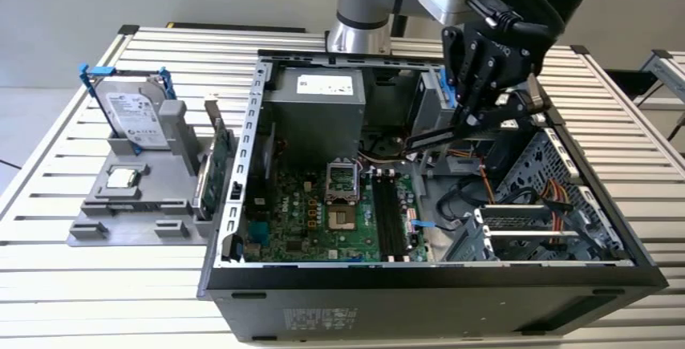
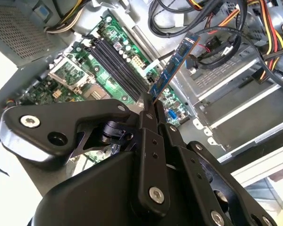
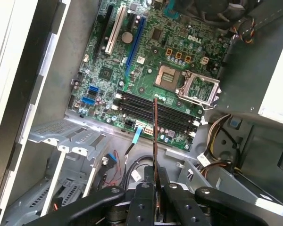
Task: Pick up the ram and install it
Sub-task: 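Insert the ram into the slot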
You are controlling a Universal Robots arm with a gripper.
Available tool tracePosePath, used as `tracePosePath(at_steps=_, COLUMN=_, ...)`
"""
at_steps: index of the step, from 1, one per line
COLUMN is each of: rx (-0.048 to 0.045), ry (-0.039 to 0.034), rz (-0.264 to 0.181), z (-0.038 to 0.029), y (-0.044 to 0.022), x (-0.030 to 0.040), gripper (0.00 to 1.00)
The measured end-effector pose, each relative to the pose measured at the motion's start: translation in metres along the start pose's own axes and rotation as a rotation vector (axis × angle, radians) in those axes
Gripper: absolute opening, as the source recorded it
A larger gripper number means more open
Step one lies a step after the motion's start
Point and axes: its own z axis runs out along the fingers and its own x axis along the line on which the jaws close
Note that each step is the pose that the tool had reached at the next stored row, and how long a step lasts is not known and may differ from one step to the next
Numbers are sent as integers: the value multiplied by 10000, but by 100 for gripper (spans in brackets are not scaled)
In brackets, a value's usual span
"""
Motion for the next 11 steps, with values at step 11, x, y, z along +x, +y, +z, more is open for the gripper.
tracePosePath(at_steps=11, rx=-24, ry=-11, rz=-894, z=0, y=0, x=0, gripper=0)
